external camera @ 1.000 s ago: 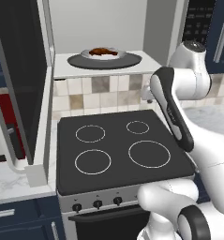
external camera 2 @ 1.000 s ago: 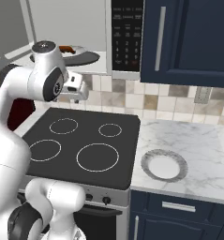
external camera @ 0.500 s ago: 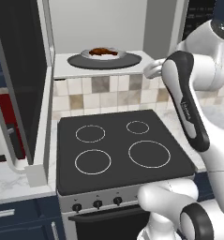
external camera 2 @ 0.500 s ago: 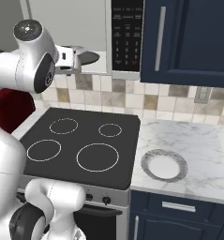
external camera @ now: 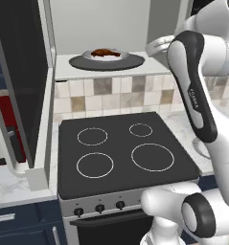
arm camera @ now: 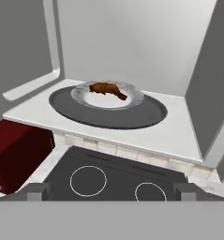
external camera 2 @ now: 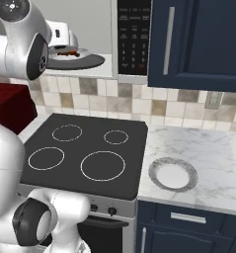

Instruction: Pick the chicken drumstick from the microwave and place it on plate located on the counter.

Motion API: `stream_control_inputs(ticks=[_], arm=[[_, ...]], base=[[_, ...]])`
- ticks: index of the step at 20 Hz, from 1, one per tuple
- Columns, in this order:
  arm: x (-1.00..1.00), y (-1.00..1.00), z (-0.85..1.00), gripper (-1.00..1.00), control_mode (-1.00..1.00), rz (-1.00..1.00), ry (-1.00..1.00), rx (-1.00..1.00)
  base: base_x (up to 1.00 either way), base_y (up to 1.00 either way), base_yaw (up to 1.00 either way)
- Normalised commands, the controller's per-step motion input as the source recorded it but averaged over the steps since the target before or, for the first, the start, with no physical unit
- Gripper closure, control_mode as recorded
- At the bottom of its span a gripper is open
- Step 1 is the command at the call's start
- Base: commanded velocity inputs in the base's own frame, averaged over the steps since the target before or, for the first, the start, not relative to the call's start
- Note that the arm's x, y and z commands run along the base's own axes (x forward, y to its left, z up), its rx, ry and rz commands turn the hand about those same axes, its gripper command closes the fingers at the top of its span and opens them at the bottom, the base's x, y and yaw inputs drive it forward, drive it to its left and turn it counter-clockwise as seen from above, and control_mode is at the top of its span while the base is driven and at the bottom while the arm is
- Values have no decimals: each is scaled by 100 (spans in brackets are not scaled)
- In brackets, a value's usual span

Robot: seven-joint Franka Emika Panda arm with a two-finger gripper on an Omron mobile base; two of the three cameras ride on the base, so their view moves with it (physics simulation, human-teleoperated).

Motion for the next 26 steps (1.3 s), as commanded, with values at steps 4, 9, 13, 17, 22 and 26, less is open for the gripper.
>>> stream_control_inputs(ticks=[4,9,13,17,22,26], arm=[[2,51,7,-100,-100,0,-28,0],[24,38,21,-100,-100,-1,-25,2],[57,18,23,-100,-100,-1,-10,4],[88,0,-3,-100,-100,-1,23,1],[91,0,-18,-100,-100,0,27,0],[91,0,-6,-100,-100,0,17,0]], base=[[0,0,0],[0,0,0],[0,0,0],[0,0,0],[0,0,0],[0,0,0]])
